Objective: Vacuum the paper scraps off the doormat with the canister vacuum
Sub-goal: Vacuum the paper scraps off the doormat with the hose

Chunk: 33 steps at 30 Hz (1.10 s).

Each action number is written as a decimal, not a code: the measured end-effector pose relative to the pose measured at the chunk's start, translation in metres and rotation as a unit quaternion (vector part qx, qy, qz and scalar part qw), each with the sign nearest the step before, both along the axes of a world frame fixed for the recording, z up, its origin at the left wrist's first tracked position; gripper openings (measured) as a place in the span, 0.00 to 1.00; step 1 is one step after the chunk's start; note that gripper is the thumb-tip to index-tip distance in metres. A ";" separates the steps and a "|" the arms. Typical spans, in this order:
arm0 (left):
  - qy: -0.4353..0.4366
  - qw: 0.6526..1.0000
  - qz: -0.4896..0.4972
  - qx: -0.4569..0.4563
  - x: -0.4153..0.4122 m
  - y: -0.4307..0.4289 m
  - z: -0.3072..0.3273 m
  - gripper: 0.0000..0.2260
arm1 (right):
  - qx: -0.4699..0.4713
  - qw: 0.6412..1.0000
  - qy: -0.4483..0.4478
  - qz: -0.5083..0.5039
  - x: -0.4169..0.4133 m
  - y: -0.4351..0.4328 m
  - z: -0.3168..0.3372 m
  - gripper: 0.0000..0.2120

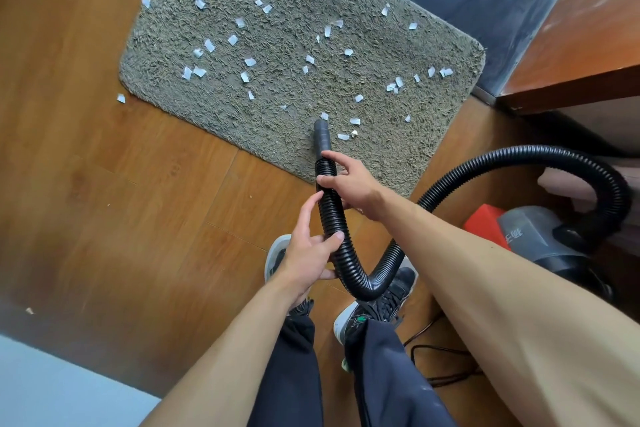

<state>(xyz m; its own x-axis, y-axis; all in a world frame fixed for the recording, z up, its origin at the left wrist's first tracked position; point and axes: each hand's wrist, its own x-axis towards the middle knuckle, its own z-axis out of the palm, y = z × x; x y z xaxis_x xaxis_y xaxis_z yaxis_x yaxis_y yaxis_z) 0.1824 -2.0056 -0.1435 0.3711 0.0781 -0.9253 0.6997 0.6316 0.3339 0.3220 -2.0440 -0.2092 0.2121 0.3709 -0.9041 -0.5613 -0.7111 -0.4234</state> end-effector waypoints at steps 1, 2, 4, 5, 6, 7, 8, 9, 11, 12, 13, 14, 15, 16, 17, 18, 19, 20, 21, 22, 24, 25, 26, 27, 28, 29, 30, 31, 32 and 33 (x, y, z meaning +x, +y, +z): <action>-0.001 1.000 -0.005 0.001 0.003 -0.001 -0.001 0.30 | 0.001 1.000 -0.003 -0.005 0.003 -0.002 0.000 0.27; -0.002 1.000 -0.009 0.003 0.005 -0.001 -0.002 0.30 | 0.004 1.000 -0.004 -0.011 0.006 -0.003 0.000 0.27; -0.004 1.000 -0.016 0.010 0.009 0.000 -0.004 0.30 | 0.006 1.000 -0.003 -0.020 0.010 -0.002 0.000 0.28; -0.006 1.000 -0.017 0.012 0.010 0.001 -0.005 0.31 | 0.007 1.000 -0.001 -0.021 0.012 -0.001 0.000 0.28; -0.007 1.000 -0.017 0.012 0.011 0.001 -0.006 0.31 | 0.006 1.000 0.001 -0.020 0.013 -0.001 0.000 0.28; -0.008 1.000 -0.019 0.012 0.011 0.001 -0.007 0.31 | 0.007 1.000 0.002 -0.020 0.014 0.000 0.000 0.28; -0.009 1.000 -0.021 0.011 0.011 0.001 -0.007 0.31 | 0.007 1.000 0.004 -0.021 0.014 -0.001 0.000 0.28; -0.009 1.000 -0.025 0.010 0.010 0.001 -0.007 0.31 | 0.008 1.000 0.006 -0.024 0.014 -0.002 0.000 0.28; -0.011 0.999 -0.034 0.004 0.009 -0.002 -0.005 0.31 | 0.002 0.999 0.008 -0.034 0.011 -0.009 0.003 0.28; -0.012 0.999 -0.038 0.001 0.007 -0.005 -0.003 0.31 | -0.004 0.999 0.009 -0.041 0.008 -0.014 0.004 0.28; -0.011 0.999 -0.041 -0.001 0.004 -0.008 -0.001 0.31 | -0.008 0.999 0.011 -0.045 0.005 -0.019 0.006 0.28; -0.010 0.999 -0.043 -0.004 0.002 -0.011 0.001 0.31 | -0.012 0.999 0.015 -0.047 0.003 -0.024 0.007 0.28; -0.010 0.999 -0.041 -0.010 -0.002 -0.014 0.003 0.31 | -0.013 0.999 0.021 -0.046 0.001 -0.028 0.009 0.28; -0.010 0.999 -0.038 -0.017 -0.004 -0.018 0.005 0.31 | -0.014 0.999 0.028 -0.043 -0.001 -0.032 0.011 0.28; -0.009 0.999 -0.034 -0.023 -0.007 -0.021 0.007 0.31 | -0.014 0.998 0.035 -0.041 -0.001 -0.034 0.013 0.28; -0.008 0.999 -0.029 -0.026 -0.008 -0.023 0.008 0.31 | -0.015 0.998 0.040 -0.039 -0.001 -0.036 0.013 0.28; -0.006 0.999 -0.026 -0.028 -0.008 -0.025 0.009 0.31 | -0.017 0.998 0.041 -0.039 -0.002 -0.037 0.014 0.28; -0.004 0.999 -0.024 -0.028 -0.008 -0.027 0.009 0.31 | -0.019 0.998 0.042 -0.041 -0.002 -0.038 0.013 0.28; -0.005 0.999 -0.026 -0.028 -0.007 -0.028 0.008 0.31 | -0.020 0.998 0.040 -0.044 -0.002 -0.039 0.013 0.28; -0.006 0.999 -0.029 -0.029 -0.006 -0.028 0.008 0.31 | -0.022 0.998 0.038 -0.048 -0.002 -0.041 0.012 0.28; -0.009 0.999 -0.040 -0.033 -0.003 -0.028 0.007 0.31 | -0.028 0.997 0.032 -0.061 -0.002 -0.045 0.012 0.28; -0.010 0.998 -0.047 -0.035 -0.001 -0.028 0.007 0.31 | -0.032 0.997 0.027 -0.069 -0.002 -0.047 0.012 0.27; -0.012 0.998 -0.055 -0.034 0.001 -0.028 0.006 0.31 | -0.034 0.996 0.023 -0.077 -0.001 -0.049 0.012 0.27; -0.016 0.997 -0.062 -0.033 0.002 -0.028 0.006 0.31 | -0.035 0.996 0.020 -0.084 0.000 -0.051 0.012 0.27; -0.020 0.997 -0.066 -0.033 0.004 -0.028 0.006 0.31 | -0.036 0.995 0.018 -0.090 0.001 -0.052 0.012 0.27; -0.023 0.997 -0.069 -0.032 0.006 -0.027 0.005 0.31 | -0.035 0.995 0.016 -0.095 0.003 -0.052 0.012 0.27; -0.025 0.997 -0.071 -0.031 0.007 -0.027 0.004 0.31 | -0.034 0.994 0.015 -0.100 0.004 -0.051 0.012 0.27; -0.027 0.997 -0.073 -0.028 0.008 -0.026 0.003 0.30 | -0.033 0.994 0.013 -0.103 0.005 -0.050 0.012 0.27; -0.029 0.997 -0.074 -0.023 0.009 -0.024 0.003 0.30 | -0.033 0.994 0.011 -0.105 0.006 -0.047 0.012 0.27; -0.031 0.997 -0.075 -0.019 0.009 -0.022 0.002 0.30 | -0.031 0.994 0.010 -0.105 0.007 -0.045 0.012 0.27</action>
<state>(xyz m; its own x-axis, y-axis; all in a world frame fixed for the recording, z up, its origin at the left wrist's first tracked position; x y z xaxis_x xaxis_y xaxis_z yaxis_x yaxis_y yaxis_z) 0.1917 -2.0278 -0.1416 0.4325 -0.0170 -0.9015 0.7657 0.5348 0.3573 0.3292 -2.0886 -0.1973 0.2607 0.2627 -0.9290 -0.7085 -0.6016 -0.3690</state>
